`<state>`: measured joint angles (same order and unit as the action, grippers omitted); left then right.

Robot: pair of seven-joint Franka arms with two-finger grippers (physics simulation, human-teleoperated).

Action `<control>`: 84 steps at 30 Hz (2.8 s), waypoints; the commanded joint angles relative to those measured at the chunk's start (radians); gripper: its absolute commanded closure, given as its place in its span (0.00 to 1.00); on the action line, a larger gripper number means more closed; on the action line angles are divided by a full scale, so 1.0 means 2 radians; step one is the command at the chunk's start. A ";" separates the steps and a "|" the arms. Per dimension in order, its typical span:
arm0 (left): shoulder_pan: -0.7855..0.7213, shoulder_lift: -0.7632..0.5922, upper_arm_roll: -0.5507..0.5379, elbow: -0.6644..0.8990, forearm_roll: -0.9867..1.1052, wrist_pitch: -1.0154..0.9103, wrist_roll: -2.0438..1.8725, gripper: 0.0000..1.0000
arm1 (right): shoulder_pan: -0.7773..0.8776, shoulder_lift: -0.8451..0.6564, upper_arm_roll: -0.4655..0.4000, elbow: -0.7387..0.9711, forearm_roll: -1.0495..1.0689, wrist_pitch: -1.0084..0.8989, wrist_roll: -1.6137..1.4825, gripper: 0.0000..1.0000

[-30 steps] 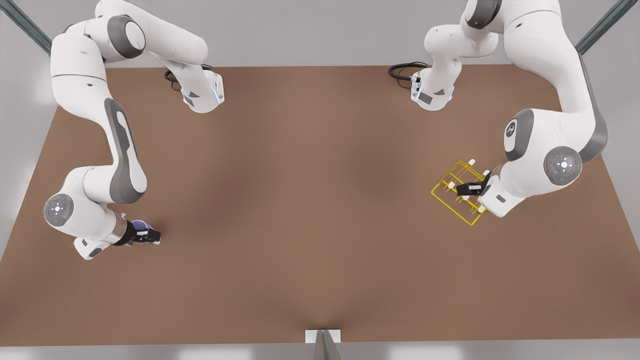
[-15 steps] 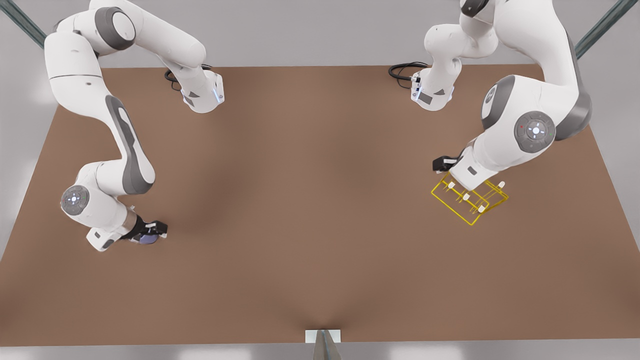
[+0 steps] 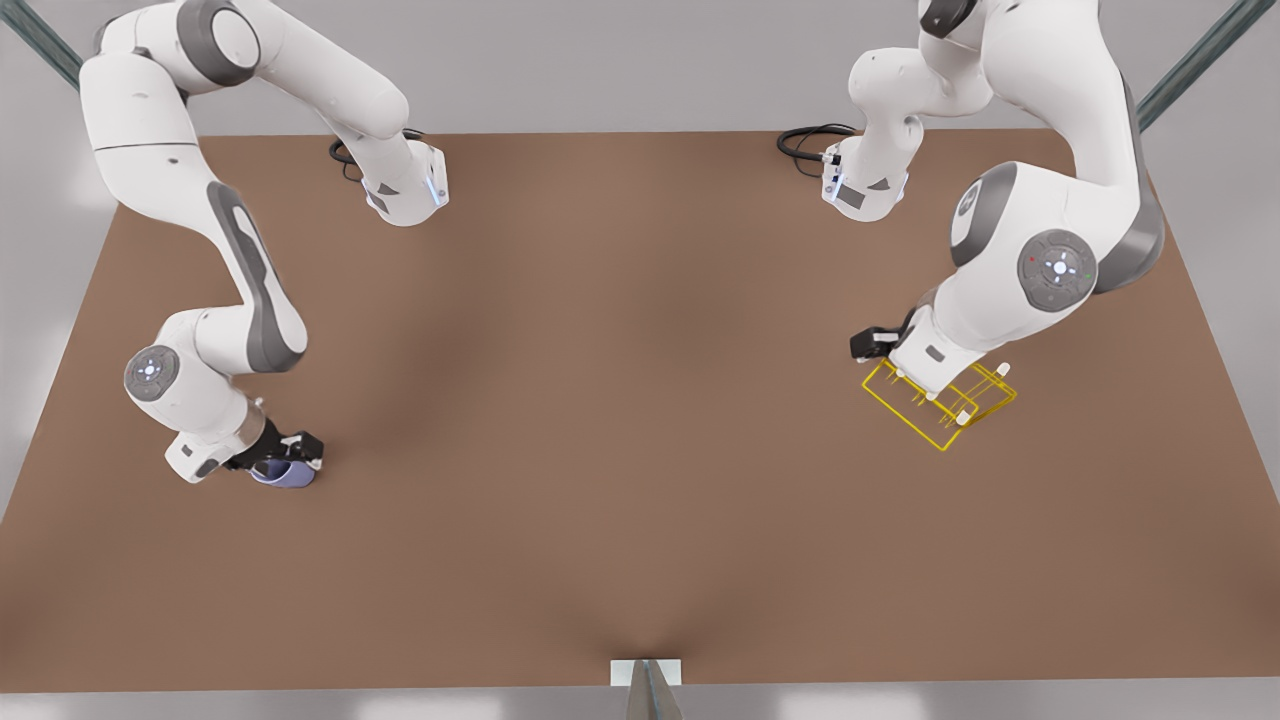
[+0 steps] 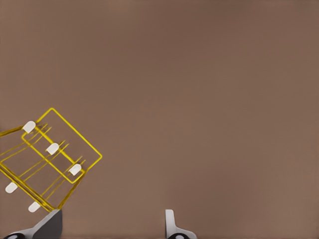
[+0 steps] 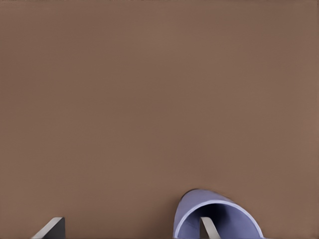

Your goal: Place the cup on the cup holder

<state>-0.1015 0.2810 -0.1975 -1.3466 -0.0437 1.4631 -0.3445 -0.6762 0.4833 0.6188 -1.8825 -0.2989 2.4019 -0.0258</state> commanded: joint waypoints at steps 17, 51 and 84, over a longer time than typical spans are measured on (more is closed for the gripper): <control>-0.003 0.013 0.000 -0.002 0.000 0.004 -0.076 0.00 | -0.032 0.008 0.018 -0.037 -0.005 0.050 -0.018 0.00; -0.057 -0.006 -0.018 0.005 0.010 0.001 -0.154 0.00 | -0.088 0.038 0.014 -0.087 -0.049 0.086 -0.025 0.79; -0.112 0.011 -0.103 0.034 0.001 0.061 -0.798 0.00 | 0.363 0.203 0.046 0.224 0.355 0.093 0.142 0.79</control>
<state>-0.3329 0.3029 -0.4057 -1.2792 -0.0350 1.4649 -0.9239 0.0420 0.8724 0.7063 -1.4513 0.3782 2.4046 0.1306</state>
